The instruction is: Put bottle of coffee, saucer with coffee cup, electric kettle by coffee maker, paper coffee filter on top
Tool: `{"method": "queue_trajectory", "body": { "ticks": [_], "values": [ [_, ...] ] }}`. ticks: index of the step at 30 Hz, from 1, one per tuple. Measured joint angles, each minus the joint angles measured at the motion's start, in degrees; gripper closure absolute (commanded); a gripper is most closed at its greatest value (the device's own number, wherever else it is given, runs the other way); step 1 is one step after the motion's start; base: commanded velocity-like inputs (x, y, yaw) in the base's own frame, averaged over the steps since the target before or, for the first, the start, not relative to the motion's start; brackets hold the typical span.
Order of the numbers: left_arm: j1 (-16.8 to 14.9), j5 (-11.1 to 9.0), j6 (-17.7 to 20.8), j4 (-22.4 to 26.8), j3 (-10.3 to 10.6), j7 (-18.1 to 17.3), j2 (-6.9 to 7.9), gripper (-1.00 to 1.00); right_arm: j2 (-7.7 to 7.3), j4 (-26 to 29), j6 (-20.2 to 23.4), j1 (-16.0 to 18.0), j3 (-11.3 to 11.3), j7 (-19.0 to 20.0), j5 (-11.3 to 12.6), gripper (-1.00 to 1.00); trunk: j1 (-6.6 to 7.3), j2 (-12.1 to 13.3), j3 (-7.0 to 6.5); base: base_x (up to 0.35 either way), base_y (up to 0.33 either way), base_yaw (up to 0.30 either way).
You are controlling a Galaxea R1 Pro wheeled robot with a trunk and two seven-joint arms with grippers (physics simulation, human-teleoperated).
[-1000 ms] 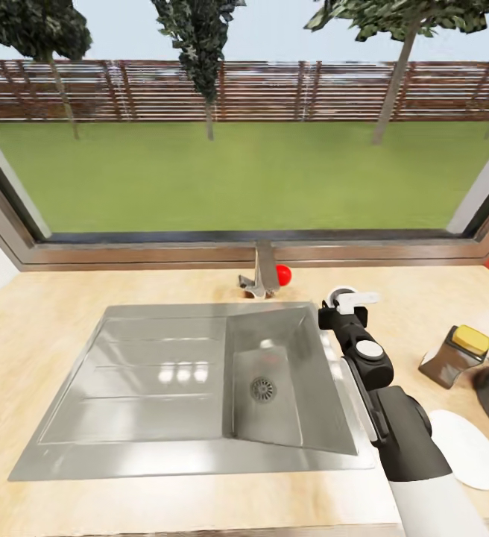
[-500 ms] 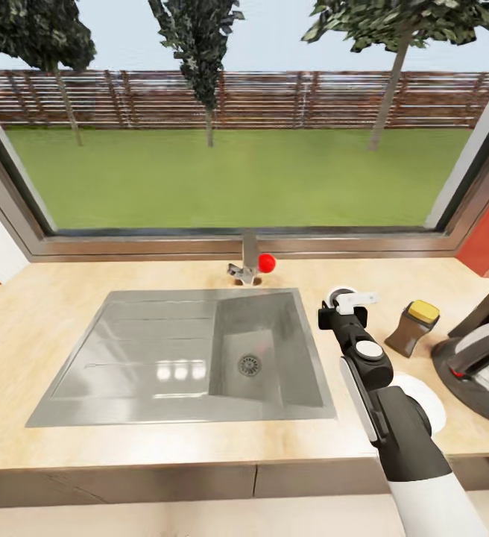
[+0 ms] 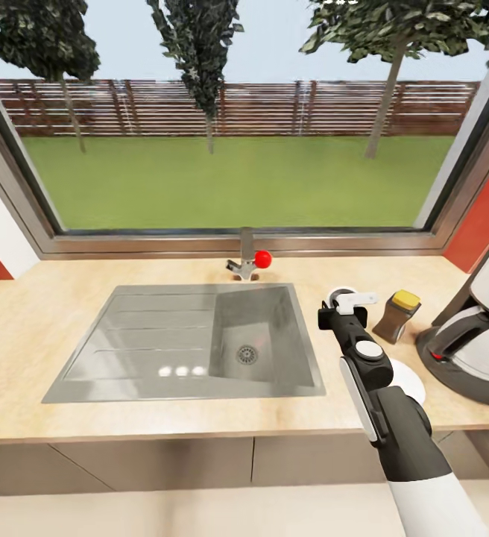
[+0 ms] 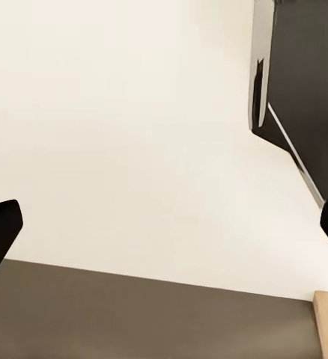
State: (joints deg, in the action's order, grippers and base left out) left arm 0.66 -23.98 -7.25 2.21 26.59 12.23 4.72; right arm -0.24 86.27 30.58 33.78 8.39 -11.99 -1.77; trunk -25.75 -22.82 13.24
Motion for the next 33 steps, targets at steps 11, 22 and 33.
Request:
{"method": "queue_trajectory", "body": {
  "ticks": [11, 22, 33],
  "values": [
    [0.0, -0.05, 0.06, 1.6, -0.09, -0.01, -0.09, -1.0, 0.0, -0.34, 0.05, 0.0, 0.09, 0.03, -0.04, 1.0, 0.0, 0.0, -0.99, 0.0, 0.0, 0.0],
    [0.0, -0.05, 0.06, 1.75, -0.09, -0.02, -0.09, -1.0, 0.05, -0.43, 0.05, 0.0, 0.19, 0.07, -0.03, 1.0, -0.03, 0.02, -1.64, -0.106, 0.0, 0.0],
    [0.0, -0.05, 0.07, 1.76, -0.1, -0.01, -0.09, -1.0, 0.01, -0.45, 0.06, 0.0, 0.27, 0.1, 0.01, 1.0, -0.01, 0.01, -1.65, -0.154, 0.0, 0.0]
  ]
}}
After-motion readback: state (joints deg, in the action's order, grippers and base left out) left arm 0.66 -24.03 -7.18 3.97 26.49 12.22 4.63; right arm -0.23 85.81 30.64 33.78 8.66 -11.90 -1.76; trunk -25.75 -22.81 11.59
